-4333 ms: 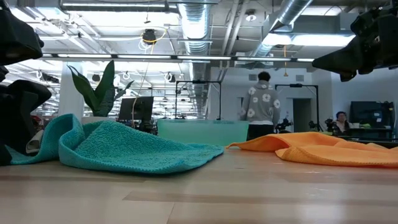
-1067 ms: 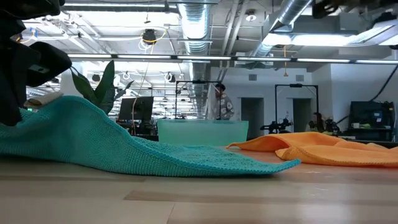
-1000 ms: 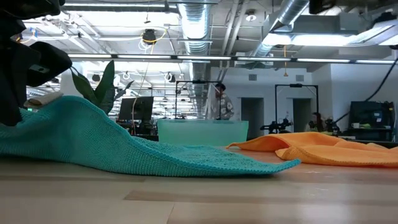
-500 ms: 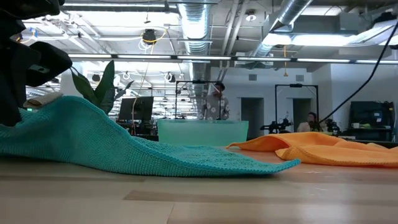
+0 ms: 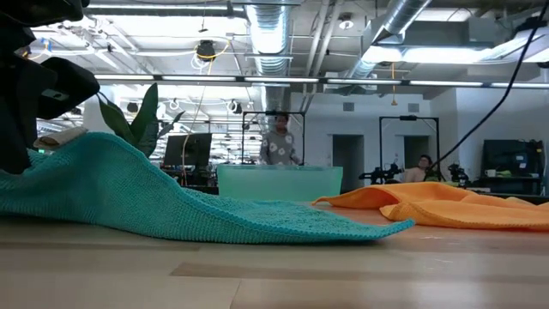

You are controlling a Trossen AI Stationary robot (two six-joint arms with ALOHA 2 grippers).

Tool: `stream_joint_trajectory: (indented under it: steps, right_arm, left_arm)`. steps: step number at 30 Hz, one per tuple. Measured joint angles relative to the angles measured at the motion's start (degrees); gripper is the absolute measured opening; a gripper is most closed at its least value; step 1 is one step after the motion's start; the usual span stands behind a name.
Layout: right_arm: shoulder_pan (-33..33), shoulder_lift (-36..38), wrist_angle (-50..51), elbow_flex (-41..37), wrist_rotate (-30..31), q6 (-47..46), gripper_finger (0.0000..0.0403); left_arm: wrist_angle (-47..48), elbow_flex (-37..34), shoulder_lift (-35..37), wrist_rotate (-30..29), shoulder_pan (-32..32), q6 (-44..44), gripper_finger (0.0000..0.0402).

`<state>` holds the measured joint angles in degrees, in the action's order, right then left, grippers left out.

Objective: Roll microfiber towels into tight, uniform cylinder then place into a basket
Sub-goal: Roll the blue microfiber cloth

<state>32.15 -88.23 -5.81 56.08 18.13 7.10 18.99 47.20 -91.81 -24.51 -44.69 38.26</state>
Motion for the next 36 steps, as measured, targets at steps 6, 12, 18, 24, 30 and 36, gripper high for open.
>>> stream_joint_trajectory:
  steps: [6, 12, 18, 24, 30, 36]
  right_arm:
    - [-0.23, -4.5, 5.72, 4.49, -0.03, -1.69, 0.0122]
    - [0.87, -8.75, 9.13, 5.16, -0.05, -1.63, 0.0198]
    - [0.98, -12.81, 9.1, 5.13, -0.33, -6.61, 0.0238]
    - [0.99, -16.01, 8.96, 5.13, -3.7, -7.12, 0.0236]
    - [0.97, -18.07, 9.03, 5.02, -4.39, -7.16, 0.0228]
    - [1.35, -18.94, 9.01, 4.92, -5.4, -7.56, 0.0225]
  left_arm:
    - [0.02, 0.0, 0.0, 0.02, -0.02, 0.07, 0.0004]
    - [0.02, 0.0, -0.02, 0.04, 0.0, 0.57, 0.0004]
    - [0.0, 0.0, -0.02, 0.04, 0.0, 0.59, 0.0004]
    - [0.0, 0.0, -0.02, 0.07, -0.02, 0.85, 0.0004]
    - [0.01, 0.0, -0.02, 0.13, -0.02, 0.79, 0.0004]
    - [0.04, 0.0, -0.02, 0.15, -0.02, 0.76, 0.0004]
